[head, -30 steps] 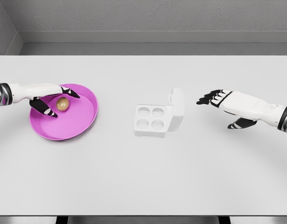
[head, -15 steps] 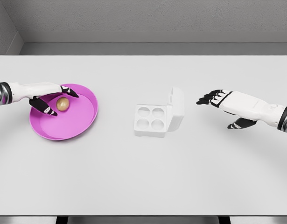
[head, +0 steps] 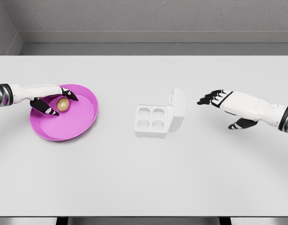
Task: Pack egg into the box and close the box lid
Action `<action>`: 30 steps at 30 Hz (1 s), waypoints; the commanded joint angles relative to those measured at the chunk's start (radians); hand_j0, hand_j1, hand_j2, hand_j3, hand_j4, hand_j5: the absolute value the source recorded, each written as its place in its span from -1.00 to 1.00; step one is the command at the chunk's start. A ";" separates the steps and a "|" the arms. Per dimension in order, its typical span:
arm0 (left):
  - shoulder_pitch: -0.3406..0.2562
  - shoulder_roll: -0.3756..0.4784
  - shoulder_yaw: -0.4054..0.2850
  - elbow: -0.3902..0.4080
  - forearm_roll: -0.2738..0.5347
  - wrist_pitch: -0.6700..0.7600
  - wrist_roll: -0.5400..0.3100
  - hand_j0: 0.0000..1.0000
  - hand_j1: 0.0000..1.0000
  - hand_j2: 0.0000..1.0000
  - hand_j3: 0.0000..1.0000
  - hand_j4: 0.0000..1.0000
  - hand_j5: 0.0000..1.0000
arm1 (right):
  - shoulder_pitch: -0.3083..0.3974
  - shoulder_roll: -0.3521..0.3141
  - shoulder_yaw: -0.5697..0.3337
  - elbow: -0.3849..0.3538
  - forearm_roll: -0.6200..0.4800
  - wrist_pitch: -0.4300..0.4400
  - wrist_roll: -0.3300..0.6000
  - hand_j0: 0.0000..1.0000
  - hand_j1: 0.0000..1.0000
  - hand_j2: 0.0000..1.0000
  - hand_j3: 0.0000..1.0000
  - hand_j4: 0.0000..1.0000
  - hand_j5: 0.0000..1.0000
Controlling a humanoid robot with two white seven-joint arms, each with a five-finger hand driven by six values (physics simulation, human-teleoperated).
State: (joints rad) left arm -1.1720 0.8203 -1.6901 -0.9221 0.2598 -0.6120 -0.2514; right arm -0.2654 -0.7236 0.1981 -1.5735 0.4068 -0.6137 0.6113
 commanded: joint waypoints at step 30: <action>0.006 -0.021 0.030 0.003 -0.001 0.001 0.017 -0.10 -0.10 -0.10 -0.10 -0.10 -0.10 | 0.000 0.000 0.000 0.000 -0.006 0.003 0.000 1.00 1.00 1.00 1.00 1.00 1.00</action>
State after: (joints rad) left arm -1.1674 0.8018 -1.6704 -0.9176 0.2532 -0.6119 -0.2369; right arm -0.2654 -0.7231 0.1981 -1.5735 0.4069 -0.6137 0.6113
